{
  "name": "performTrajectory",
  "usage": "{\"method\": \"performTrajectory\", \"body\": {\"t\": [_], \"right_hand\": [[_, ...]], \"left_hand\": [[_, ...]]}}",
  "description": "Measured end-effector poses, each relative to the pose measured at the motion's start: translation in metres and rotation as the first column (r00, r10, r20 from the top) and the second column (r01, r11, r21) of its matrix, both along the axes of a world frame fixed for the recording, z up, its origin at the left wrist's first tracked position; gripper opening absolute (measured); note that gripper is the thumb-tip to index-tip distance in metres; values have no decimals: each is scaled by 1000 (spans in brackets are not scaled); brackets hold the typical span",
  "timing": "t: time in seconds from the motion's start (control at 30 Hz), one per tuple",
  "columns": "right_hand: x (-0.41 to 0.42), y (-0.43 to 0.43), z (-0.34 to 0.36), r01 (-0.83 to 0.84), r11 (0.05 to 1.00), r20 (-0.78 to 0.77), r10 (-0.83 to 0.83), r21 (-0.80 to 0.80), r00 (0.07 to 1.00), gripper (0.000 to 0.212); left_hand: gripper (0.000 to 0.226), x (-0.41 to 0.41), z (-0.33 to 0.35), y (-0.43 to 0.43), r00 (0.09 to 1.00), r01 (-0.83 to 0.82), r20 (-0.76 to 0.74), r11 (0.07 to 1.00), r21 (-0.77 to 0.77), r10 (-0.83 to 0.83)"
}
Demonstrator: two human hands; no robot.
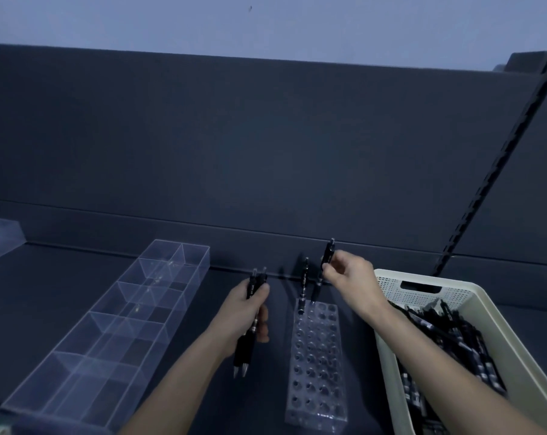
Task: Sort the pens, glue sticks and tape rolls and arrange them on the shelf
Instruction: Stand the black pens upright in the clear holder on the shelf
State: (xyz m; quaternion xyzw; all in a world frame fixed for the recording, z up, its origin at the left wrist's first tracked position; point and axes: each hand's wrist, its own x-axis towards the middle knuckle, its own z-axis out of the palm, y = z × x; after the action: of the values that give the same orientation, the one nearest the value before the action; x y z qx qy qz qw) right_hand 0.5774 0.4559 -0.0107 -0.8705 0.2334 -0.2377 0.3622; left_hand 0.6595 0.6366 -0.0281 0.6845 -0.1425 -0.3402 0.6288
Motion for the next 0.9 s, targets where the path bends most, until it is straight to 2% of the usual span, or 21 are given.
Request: {"method": "performTrajectory", "body": {"t": [0.13,0.23,0.37,0.67,0.73,0.77,0.83,0.87,0.9], "right_hand": [[0,4,-4,-24,994,-126,10,-111,992,24],[-2,7,-15,-45,995,-206,25,-93,978,22],[-2,9,-15,-57,996,-204,41,-74,978,19],[-7,10,-19,-57,997,-216,44,-54,975,22],[-11,10,-17,-25,999,-193,21,-21,981,32],[-14,10,-15,6,1000,-158,-8,-12,987,30],[-21,13,-9,58,997,-48,-56,43,997,8],[-24,16,-5,45,994,0,-45,103,999,7],[-26,20,-2,13,984,27,-18,177,999,15]], "left_hand": [[19,0,-3,-2,1000,15,7,1000,19,-15],[8,0,-4,-4,1000,-4,-9,1000,7,4],[9,1,-5,-3,1000,-4,-19,1000,-23,4],[9,-7,-5,-1,988,94,125,995,-19,-91],[10,-11,-1,-4,982,127,148,991,-29,-121],[10,-13,0,-6,979,142,156,989,-36,-135],[9,-18,3,-10,970,174,180,984,-43,-164],[9,-20,3,-13,963,193,201,980,-43,-180],[9,-22,4,-16,955,212,221,976,-40,-199]]}}
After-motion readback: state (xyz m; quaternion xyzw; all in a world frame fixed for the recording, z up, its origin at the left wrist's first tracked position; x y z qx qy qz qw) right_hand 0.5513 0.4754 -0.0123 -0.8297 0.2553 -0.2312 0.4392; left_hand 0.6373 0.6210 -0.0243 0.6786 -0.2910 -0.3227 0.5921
